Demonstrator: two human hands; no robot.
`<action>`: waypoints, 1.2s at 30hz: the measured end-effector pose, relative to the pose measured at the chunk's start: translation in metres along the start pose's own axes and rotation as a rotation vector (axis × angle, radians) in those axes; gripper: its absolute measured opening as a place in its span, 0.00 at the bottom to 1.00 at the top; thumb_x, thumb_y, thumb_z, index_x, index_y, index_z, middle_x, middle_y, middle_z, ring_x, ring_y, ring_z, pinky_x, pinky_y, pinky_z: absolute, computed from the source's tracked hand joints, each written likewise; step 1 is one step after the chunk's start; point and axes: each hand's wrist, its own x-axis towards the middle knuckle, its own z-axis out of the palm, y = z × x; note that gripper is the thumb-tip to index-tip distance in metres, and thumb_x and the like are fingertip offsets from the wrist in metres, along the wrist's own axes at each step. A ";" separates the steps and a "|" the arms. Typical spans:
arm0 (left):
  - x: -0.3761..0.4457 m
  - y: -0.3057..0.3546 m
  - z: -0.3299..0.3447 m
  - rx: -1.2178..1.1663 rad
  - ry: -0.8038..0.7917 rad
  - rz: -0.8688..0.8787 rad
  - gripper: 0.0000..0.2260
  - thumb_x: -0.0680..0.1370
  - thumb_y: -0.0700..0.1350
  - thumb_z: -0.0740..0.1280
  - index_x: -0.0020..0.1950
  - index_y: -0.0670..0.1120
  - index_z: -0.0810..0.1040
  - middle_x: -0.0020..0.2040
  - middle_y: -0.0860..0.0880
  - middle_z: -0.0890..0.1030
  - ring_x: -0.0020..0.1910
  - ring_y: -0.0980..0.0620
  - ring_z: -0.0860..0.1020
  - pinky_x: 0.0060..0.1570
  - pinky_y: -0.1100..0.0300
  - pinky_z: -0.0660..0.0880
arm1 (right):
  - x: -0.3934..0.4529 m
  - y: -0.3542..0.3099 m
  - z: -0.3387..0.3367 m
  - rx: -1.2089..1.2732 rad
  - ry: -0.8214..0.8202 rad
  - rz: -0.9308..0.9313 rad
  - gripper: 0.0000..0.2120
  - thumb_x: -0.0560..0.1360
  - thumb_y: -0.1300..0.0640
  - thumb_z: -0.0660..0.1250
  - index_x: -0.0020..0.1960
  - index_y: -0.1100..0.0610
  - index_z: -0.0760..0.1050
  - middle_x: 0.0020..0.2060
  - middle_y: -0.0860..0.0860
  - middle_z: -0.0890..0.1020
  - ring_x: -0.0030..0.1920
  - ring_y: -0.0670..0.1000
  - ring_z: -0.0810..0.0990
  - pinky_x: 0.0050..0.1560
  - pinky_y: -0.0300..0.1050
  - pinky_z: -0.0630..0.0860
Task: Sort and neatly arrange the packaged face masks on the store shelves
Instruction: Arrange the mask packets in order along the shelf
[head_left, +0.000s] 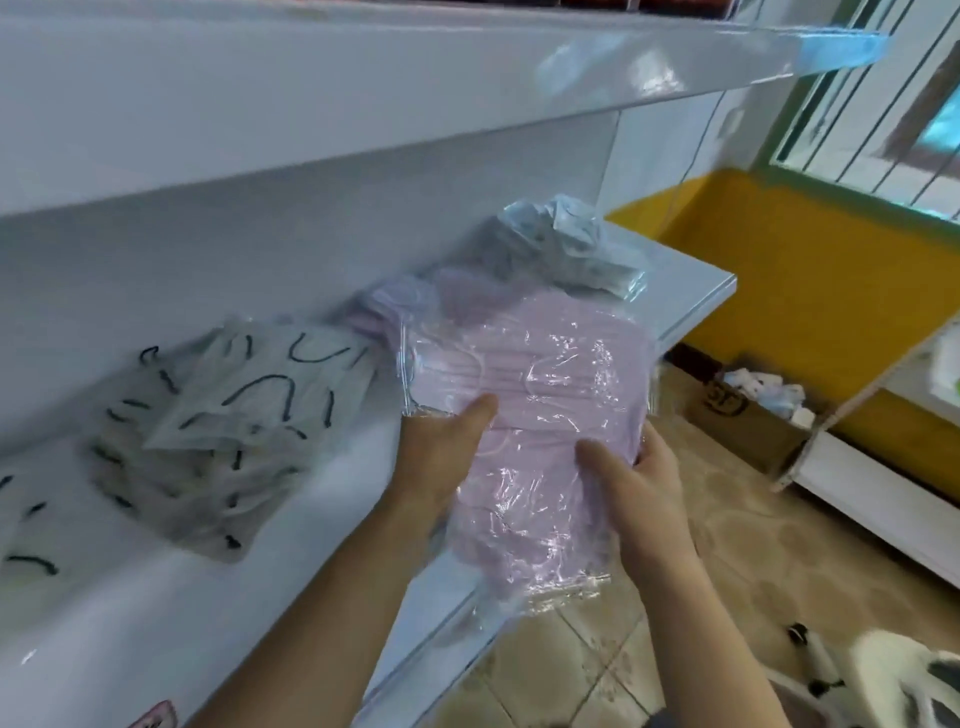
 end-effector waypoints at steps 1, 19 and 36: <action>0.016 0.001 0.001 -0.001 0.055 -0.003 0.06 0.73 0.45 0.77 0.46 0.47 0.82 0.39 0.51 0.82 0.37 0.51 0.81 0.37 0.60 0.76 | 0.022 0.000 0.007 -0.011 -0.055 0.000 0.15 0.75 0.68 0.69 0.58 0.54 0.80 0.47 0.52 0.88 0.46 0.56 0.88 0.42 0.48 0.84; 0.104 0.014 0.047 -0.073 0.715 0.014 0.16 0.65 0.63 0.68 0.44 0.54 0.80 0.43 0.54 0.83 0.48 0.47 0.81 0.51 0.49 0.74 | 0.253 0.004 0.054 -0.703 -0.891 -0.849 0.30 0.70 0.43 0.72 0.70 0.48 0.73 0.71 0.53 0.74 0.74 0.59 0.67 0.75 0.59 0.63; -0.011 -0.040 -0.001 0.944 0.282 0.082 0.21 0.80 0.57 0.64 0.72 0.55 0.75 0.68 0.62 0.71 0.70 0.61 0.67 0.71 0.60 0.64 | 0.226 0.023 0.064 -0.611 -0.552 -0.824 0.21 0.71 0.61 0.72 0.63 0.51 0.79 0.62 0.53 0.79 0.65 0.59 0.72 0.64 0.38 0.60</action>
